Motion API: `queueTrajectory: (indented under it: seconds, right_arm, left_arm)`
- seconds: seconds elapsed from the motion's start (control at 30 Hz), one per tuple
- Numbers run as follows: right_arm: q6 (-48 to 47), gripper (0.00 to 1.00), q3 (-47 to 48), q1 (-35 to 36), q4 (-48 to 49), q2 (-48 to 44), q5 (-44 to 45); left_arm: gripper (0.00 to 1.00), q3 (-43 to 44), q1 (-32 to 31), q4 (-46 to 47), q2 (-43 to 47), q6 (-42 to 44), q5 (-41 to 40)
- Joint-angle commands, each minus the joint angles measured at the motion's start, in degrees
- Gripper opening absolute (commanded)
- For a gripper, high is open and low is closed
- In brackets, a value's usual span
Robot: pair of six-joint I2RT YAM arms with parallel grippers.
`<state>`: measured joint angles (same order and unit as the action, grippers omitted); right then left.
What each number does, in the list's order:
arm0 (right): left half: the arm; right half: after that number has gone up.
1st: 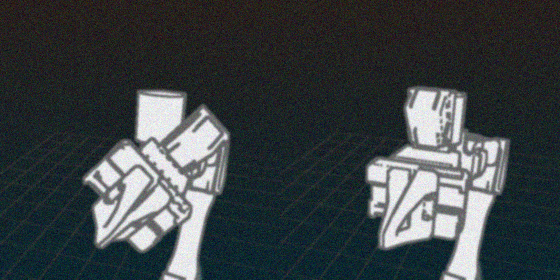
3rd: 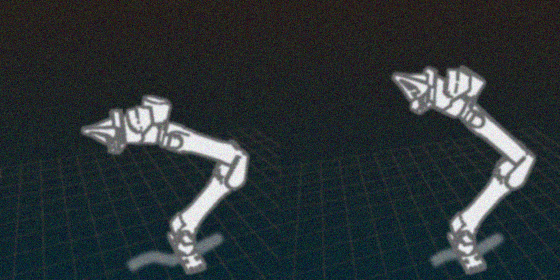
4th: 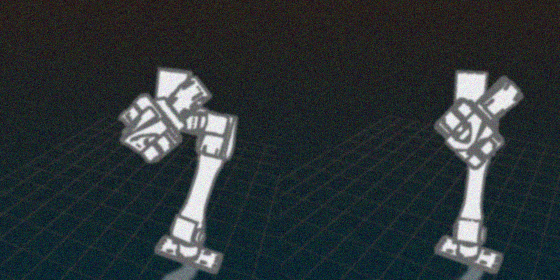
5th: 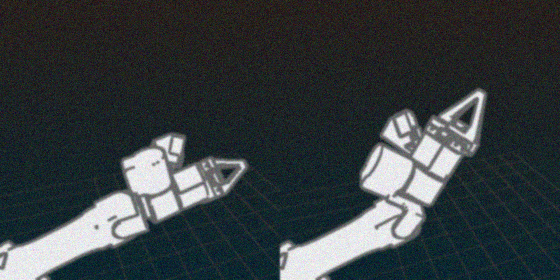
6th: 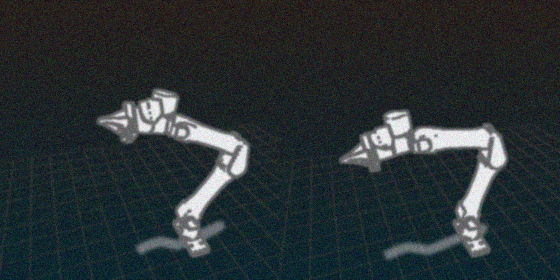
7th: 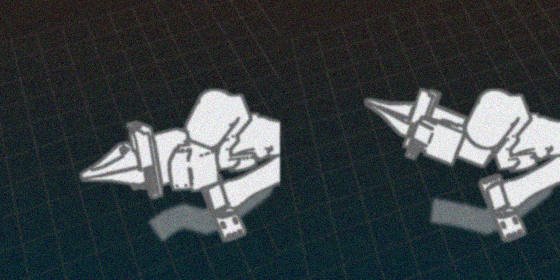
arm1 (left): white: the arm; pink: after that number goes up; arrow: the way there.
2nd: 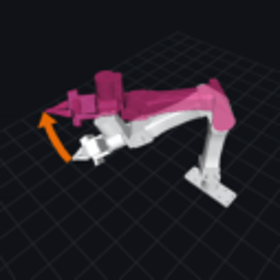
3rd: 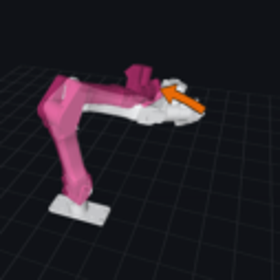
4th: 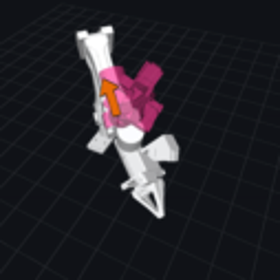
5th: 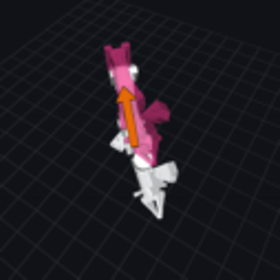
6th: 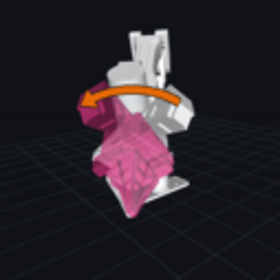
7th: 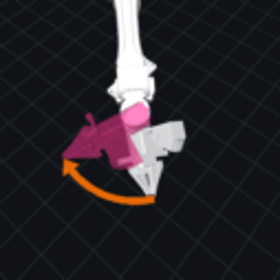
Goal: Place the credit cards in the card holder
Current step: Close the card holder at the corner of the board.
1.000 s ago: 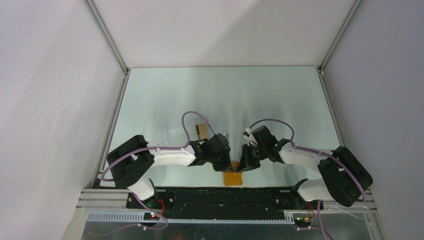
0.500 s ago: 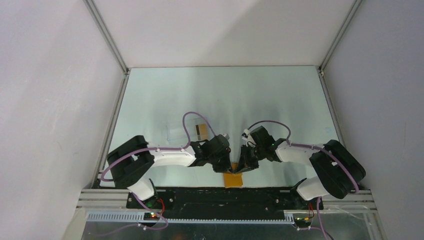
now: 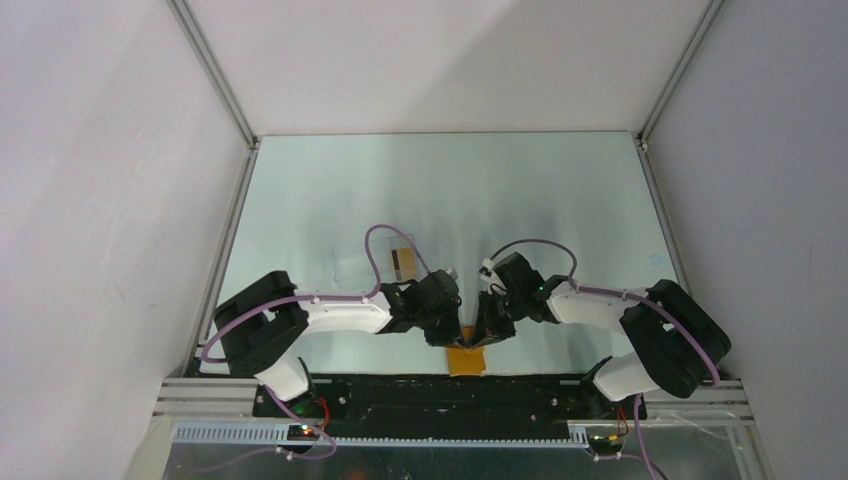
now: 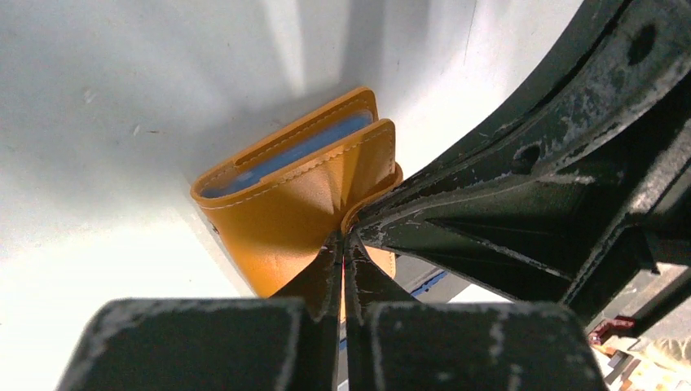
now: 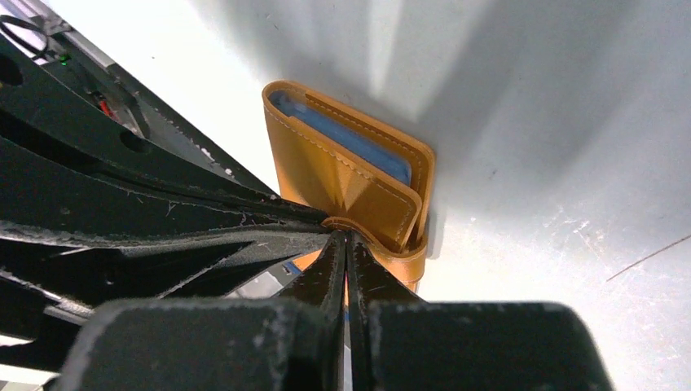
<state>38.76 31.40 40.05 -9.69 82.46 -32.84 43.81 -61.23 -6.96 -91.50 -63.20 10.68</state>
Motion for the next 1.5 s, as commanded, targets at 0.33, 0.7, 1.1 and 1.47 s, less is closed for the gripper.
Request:
queueTrajectory:
  seconds: [0.33,0.7,1.1,1.47]
  right_arm:
    - [-3.9,0.0,4.9,10.3,-21.7,12.3,16.8]
    - [-4.3,0.0,10.0,13.5,-23.4,7.4,21.5]
    - [-3.4,0.03,10.8,6.5,-17.7,-8.9,11.4]
    - [-4.4,0.02,10.7,5.2,-17.2,-8.0,8.3]
  left_arm:
    - [0.0,-0.4,-2.5,-7.5,-3.3,-5.7,-0.6]
    - [0.0,2.6,-3.7,-8.4,-3.2,-3.2,-2.7]
    - [0.0,5.0,-3.4,-8.0,1.0,-0.6,-7.0]
    - [0.0,4.7,-3.5,-8.0,1.8,-0.2,-6.7]
